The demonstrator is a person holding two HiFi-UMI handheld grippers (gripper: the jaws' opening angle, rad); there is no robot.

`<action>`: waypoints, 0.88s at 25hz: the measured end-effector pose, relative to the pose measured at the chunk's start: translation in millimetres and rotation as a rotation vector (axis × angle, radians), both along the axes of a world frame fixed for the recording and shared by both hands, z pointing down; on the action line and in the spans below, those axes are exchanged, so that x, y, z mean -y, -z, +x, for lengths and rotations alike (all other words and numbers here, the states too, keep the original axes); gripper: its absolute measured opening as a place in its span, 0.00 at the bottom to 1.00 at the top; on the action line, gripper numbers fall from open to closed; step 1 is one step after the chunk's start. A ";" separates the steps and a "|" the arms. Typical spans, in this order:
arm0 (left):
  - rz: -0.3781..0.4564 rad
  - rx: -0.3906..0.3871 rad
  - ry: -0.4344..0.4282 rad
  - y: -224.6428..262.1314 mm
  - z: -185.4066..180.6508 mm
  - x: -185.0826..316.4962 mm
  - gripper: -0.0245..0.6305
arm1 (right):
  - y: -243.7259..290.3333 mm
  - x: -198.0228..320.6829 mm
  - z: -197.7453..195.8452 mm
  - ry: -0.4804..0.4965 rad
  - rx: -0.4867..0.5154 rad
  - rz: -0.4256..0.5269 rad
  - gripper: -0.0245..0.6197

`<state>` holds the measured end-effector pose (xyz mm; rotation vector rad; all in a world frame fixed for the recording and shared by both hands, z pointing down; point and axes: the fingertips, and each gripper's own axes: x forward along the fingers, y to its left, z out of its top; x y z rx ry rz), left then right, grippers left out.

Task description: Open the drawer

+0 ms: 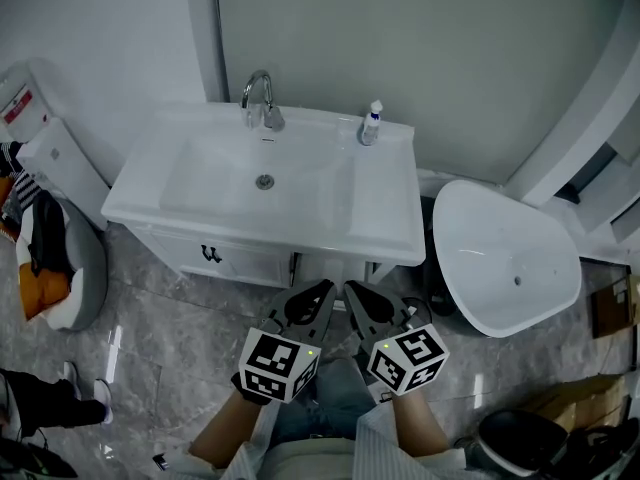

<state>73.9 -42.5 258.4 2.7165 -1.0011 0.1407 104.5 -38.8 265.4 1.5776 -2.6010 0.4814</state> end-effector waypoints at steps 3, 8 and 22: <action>0.016 -0.019 0.012 20.1 -3.6 -2.8 0.07 | 18.7 -6.7 -7.8 0.039 -0.007 0.030 0.05; 0.059 -0.017 0.012 44.5 -1.7 -15.9 0.06 | 41.8 -17.6 -11.0 0.070 0.008 0.064 0.05; 0.093 -0.018 0.005 58.2 -3.8 -45.8 0.06 | 55.8 -43.3 -14.7 0.116 0.040 0.071 0.05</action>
